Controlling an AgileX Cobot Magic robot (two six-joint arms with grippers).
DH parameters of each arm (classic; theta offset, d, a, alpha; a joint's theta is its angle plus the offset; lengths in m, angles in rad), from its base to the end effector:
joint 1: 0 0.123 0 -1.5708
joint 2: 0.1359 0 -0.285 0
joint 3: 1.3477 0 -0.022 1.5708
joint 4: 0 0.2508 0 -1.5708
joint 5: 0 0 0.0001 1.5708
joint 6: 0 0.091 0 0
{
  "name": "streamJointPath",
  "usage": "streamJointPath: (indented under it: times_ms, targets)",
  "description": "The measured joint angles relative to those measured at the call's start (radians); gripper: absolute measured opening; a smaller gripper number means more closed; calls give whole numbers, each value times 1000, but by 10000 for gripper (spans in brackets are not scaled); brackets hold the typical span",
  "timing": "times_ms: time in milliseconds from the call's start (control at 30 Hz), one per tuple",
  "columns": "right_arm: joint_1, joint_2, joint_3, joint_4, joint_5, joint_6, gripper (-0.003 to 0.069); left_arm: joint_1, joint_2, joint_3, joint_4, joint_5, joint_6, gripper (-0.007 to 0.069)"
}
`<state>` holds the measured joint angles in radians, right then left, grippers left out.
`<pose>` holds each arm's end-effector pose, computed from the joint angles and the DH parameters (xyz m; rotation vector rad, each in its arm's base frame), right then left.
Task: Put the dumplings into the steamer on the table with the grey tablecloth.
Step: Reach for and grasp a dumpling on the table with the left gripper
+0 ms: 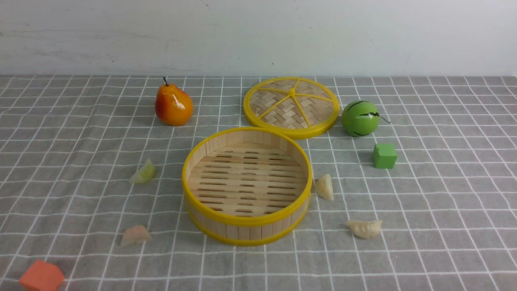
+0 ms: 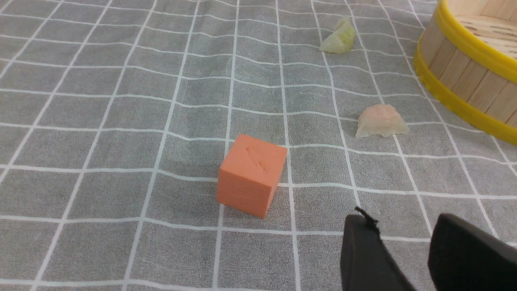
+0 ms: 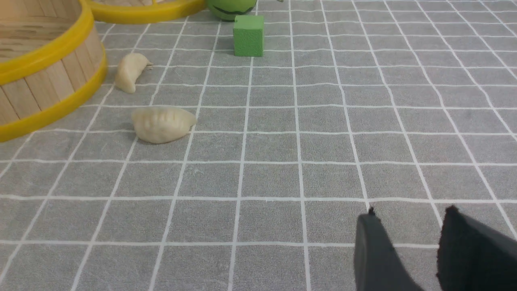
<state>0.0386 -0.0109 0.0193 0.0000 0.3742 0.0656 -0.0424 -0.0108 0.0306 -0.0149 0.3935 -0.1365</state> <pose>0.0525 0.0020 0.1736 0.0252 1.8667 0.0720 0.0521 -0.0027 0.1682 -0.0985 1.8966 -0.1365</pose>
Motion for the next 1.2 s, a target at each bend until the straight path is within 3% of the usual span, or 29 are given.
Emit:
streamJointPath:
  times_ms: [700,1200]
  targets:
    - [0,0,0,0,0,0,240,0,0,0,50,-10,0,237]
    - [0,0,8,0,-69,-1,240,0,0,0,53,-255,0,237]
